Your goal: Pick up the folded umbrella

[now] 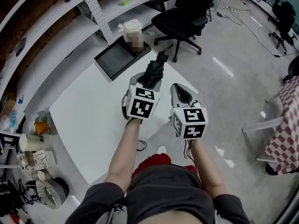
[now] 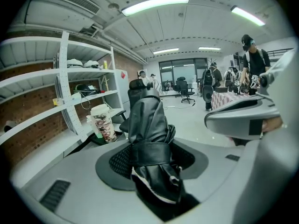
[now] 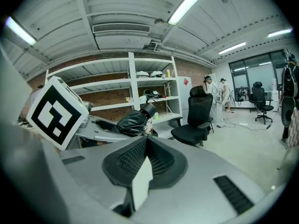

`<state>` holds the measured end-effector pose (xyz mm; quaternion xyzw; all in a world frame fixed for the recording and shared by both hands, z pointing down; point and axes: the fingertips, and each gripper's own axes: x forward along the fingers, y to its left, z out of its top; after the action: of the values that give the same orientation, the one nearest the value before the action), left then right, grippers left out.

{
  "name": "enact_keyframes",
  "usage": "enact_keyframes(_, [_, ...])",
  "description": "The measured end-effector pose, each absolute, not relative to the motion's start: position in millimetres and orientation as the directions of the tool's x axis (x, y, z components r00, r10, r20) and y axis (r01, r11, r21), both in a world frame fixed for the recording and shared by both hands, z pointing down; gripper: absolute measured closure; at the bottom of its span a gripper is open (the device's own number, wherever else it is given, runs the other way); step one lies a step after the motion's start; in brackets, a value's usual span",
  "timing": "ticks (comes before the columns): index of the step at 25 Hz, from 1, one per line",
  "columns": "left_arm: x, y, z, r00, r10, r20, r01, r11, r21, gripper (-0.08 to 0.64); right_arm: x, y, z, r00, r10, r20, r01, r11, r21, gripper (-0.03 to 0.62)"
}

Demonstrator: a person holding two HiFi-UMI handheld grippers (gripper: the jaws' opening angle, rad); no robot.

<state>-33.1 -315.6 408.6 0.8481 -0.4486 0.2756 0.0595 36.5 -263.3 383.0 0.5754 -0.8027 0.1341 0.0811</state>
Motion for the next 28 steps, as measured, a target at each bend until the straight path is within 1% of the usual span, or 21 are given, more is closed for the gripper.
enact_keyframes(16, [-30.3, -265.4, 360.5, 0.47, -0.788, 0.398, -0.818, -0.559, -0.14, 0.345, 41.9, -227.4, 340.7, -0.344, -0.919, 0.193, -0.938, 0.325, -0.122, 0.574])
enact_keyframes(28, [-36.5, -229.1, 326.4, 0.484, -0.824, 0.296, -0.848, -0.524, -0.073, 0.345, 53.5, -206.3, 322.5, -0.344, -0.928, 0.144, -0.934, 0.323, -0.153, 0.574])
